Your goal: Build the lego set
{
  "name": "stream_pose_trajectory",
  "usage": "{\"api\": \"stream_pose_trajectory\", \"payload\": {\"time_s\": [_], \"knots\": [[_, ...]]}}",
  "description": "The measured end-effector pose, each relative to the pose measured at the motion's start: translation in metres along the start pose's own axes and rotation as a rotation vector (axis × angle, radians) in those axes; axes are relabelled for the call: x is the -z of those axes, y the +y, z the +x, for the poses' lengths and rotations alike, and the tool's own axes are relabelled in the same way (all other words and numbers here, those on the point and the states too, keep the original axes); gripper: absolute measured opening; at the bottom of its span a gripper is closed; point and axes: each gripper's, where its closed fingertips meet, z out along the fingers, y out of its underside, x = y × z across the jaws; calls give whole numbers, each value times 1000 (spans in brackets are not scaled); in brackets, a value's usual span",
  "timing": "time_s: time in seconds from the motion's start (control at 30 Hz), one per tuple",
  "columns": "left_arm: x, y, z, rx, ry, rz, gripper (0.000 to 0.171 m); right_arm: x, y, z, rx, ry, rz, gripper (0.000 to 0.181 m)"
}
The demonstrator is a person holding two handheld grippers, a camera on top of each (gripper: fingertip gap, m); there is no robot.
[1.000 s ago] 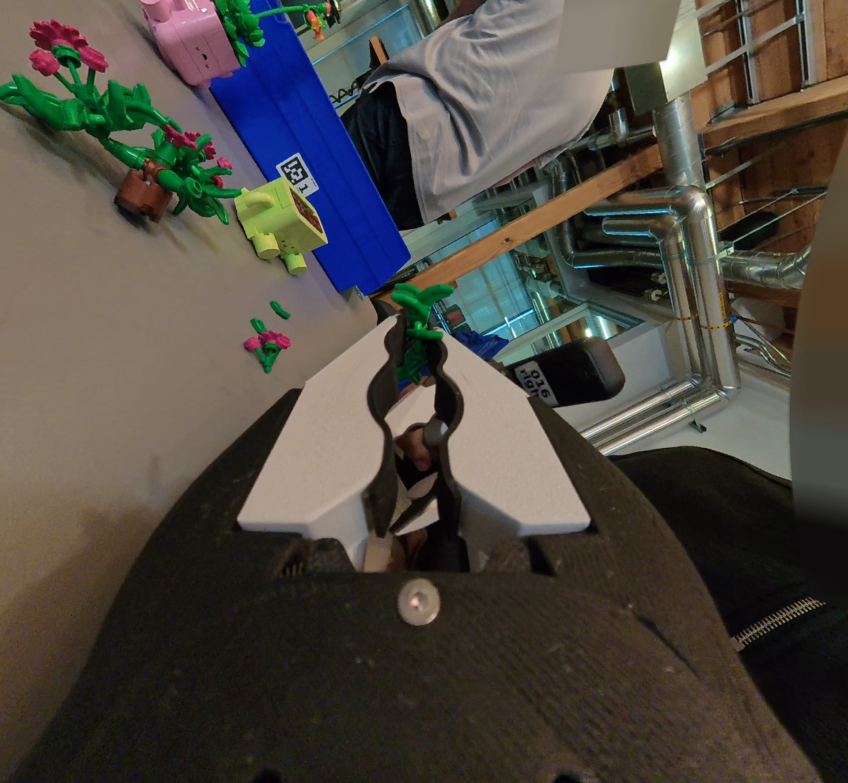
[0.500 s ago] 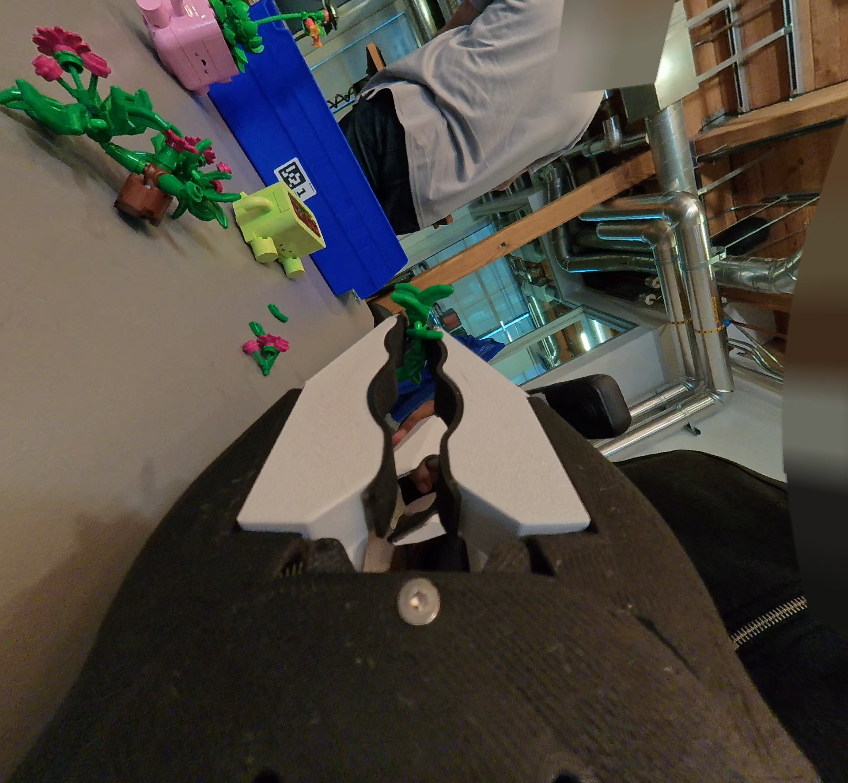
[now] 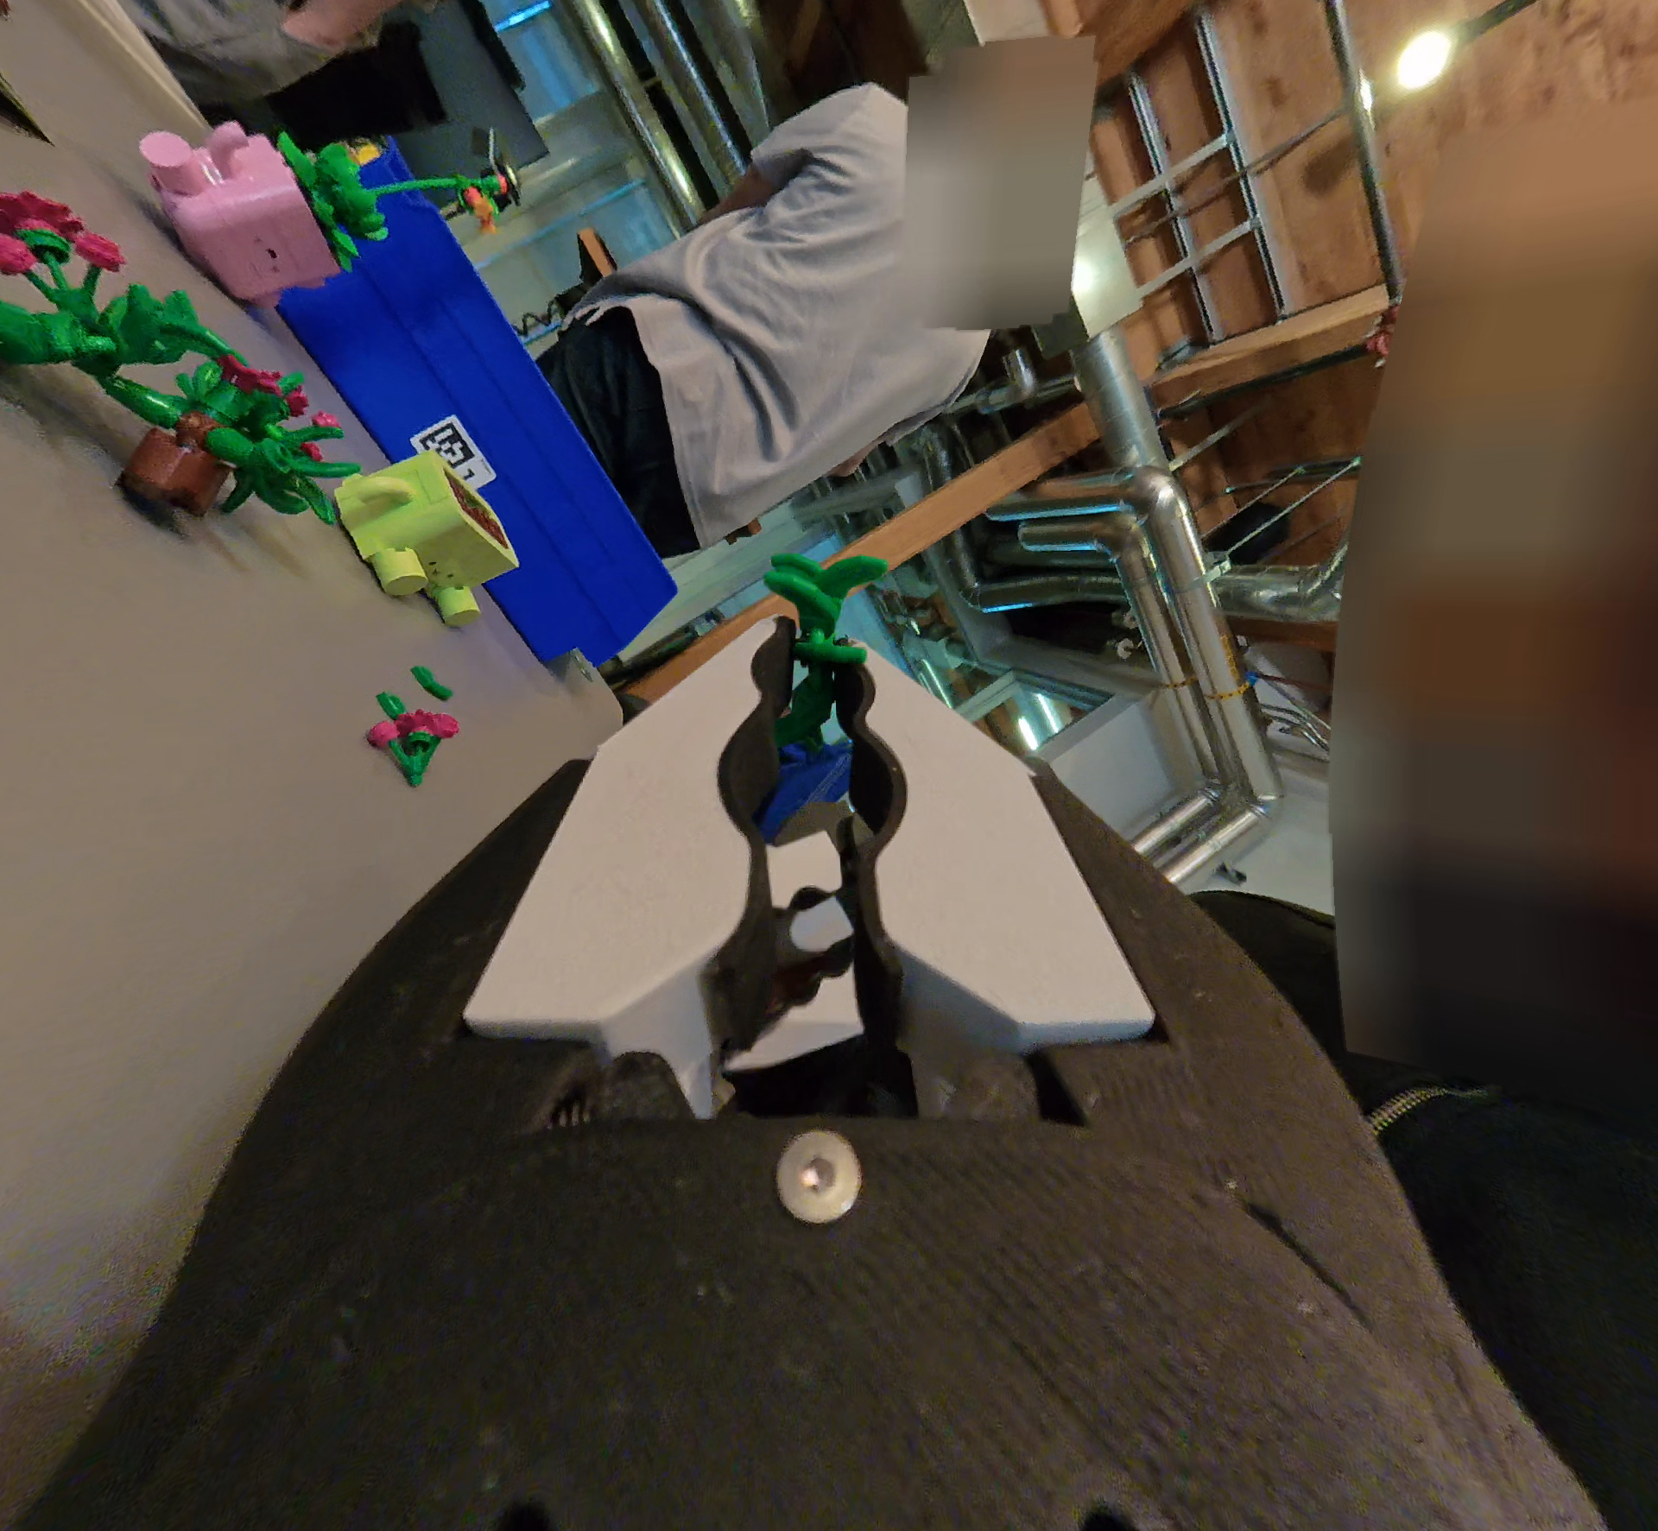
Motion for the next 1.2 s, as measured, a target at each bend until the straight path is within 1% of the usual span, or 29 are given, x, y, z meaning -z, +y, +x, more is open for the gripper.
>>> {"api": "stream_pose_trajectory", "payload": {"time_s": [0.17, 0.23, 0.47, 0.57, 0.7, 0.77, 0.83, 0.97, 1.03, 1.1, 1.2], "knots": [[18, 5, 17, -27, -15, 53, 6, 13, -14, 10, -119, -4, 87, 33], [24, 12, 26, -45, -28, 66, 5, 17, -18, 12, -130, 15, 108, 34], [46, 40, 50, -90, -95, 89, 6, 25, -4, 28, -116, 163, 63, 35], [63, 42, 59, -105, -133, 123, 6, 31, -3, 37, -172, 184, 91, 38], [87, 39, 76, -142, -178, 167, 6, 39, 0, 50, -243, 204, 121, 47], [97, 40, 83, -158, -202, 176, 6, 41, 0, 53, -245, 235, 122, 49], [107, 43, 86, -169, -227, 180, 6, 42, -1, 65, -218, 280, 114, 54], [127, 52, 91, -155, -239, 221, 5, 36, 8, 90, -224, 337, 25, 56], [134, 59, 92, -145, -243, 230, 6, 29, 8, 85, -261, 278, 22, 44], [137, 66, 93, -137, -244, 225, 6, 27, -5, 63, -276, 198, 104, 40], [145, 78, 93, -126, -258, 224, 6, 28, -14, 25, -207, 164, 234, 36]]}}
